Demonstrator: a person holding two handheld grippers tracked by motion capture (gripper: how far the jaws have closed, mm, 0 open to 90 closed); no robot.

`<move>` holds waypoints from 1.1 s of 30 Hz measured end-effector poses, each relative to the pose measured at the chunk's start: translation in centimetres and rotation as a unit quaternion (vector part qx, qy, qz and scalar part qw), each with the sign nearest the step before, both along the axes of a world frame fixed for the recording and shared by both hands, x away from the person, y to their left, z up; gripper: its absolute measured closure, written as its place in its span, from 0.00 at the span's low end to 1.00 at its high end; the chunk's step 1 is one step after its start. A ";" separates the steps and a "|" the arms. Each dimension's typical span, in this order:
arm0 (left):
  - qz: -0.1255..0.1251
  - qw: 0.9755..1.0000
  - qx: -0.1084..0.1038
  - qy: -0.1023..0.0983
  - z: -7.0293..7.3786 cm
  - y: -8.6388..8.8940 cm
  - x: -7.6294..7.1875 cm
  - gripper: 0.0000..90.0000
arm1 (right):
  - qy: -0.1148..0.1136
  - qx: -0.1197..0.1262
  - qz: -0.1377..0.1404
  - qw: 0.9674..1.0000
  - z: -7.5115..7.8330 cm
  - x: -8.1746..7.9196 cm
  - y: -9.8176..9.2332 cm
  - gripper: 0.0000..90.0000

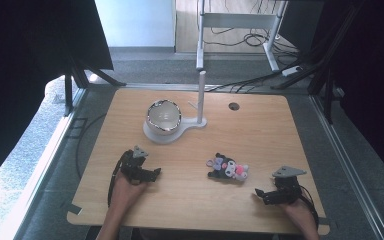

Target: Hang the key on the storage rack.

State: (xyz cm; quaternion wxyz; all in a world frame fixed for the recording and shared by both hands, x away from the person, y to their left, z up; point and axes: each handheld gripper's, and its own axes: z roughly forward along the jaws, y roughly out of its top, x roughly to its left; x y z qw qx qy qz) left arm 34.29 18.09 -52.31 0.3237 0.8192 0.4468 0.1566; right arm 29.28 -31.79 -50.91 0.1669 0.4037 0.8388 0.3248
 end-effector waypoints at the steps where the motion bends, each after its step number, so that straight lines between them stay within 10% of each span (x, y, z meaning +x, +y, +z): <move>1: 0.000 1.000 0.000 0.000 0.0 0.0 0.0 0.03 | 0.002 0.000 0.004 1.000 0.1 0.0 0.1 0.01; 33: 0.000 1.000 -0.001 0.000 0.0 0.0 0.0 0.03 | 0.064 -0.050 0.063 0.995 1.9 2.8 2.4 0.00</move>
